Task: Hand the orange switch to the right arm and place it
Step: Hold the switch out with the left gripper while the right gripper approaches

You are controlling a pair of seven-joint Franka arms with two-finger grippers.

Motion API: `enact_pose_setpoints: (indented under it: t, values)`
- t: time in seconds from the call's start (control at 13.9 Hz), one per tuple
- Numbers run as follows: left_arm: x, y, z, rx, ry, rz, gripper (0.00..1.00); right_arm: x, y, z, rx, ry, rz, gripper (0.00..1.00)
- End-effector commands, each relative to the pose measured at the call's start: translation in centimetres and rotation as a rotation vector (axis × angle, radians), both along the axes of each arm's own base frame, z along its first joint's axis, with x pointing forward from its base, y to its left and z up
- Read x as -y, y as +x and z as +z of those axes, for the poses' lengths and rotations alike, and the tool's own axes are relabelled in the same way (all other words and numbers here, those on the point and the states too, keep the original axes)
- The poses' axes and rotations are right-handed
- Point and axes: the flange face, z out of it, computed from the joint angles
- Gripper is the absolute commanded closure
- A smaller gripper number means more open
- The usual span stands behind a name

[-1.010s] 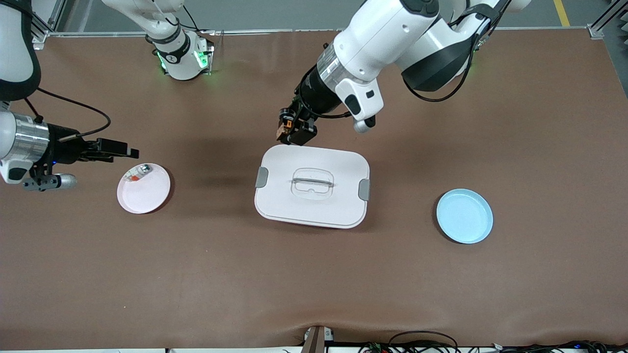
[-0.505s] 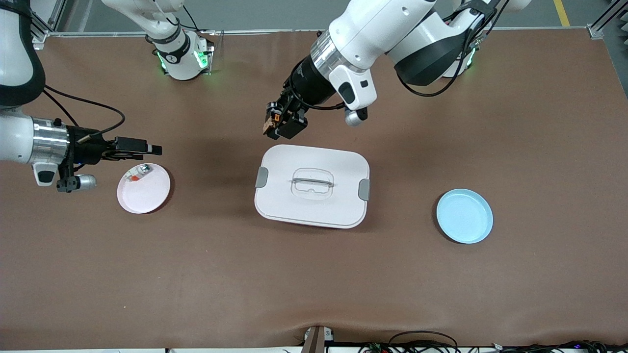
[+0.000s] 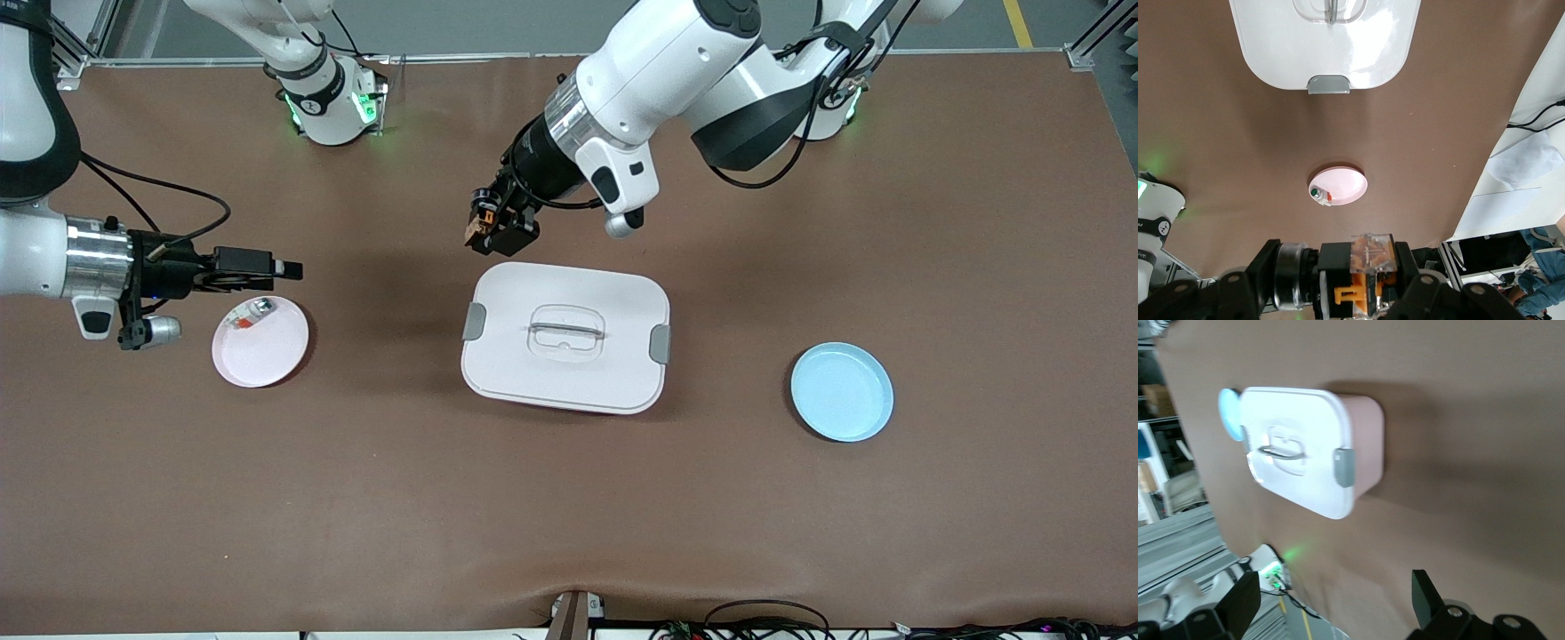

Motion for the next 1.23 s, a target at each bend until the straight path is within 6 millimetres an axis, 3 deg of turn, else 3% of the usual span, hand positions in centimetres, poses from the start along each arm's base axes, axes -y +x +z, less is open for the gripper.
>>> enact_pose_setpoints:
  t: [0.0, 0.14, 0.29, 0.65, 0.87, 1.01, 1.15]
  values:
    - [0.8, -0.2, -0.2, -0.012, -0.022, 0.0, 0.65, -3.5, -0.5, 1.6, 0.066, 0.083, -0.002, 0.0]
    - [1.3, -0.7, -0.3, -0.012, -0.017, -0.009, 0.65, -6.6, -0.4, 2.9, 0.103, 0.169, -0.021, 0.0]
    - [1.2, -0.7, -0.3, -0.007, -0.016, -0.01, 0.65, -8.5, -0.8, 4.9, 0.157, 0.188, -0.028, 0.0]
    - [1.1, -0.7, -0.1, -0.009, -0.018, -0.007, 0.65, -9.0, -2.5, 8.4, 0.197, 0.214, -0.031, 0.0]
    - [1.1, -0.7, -0.1, -0.01, -0.018, -0.007, 0.65, -9.1, -4.4, 8.9, 0.18, 0.24, -0.059, 0.0]
    - [1.1, -0.7, -0.1, -0.011, -0.018, -0.005, 0.65, -10.6, -5.6, 8.8, 0.198, 0.23, -0.066, 0.0]
    - [1.1, -0.7, -0.1, -0.011, -0.018, -0.005, 0.65, -13.6, -6.6, 8.7, 0.186, 0.214, -0.113, 0.0]
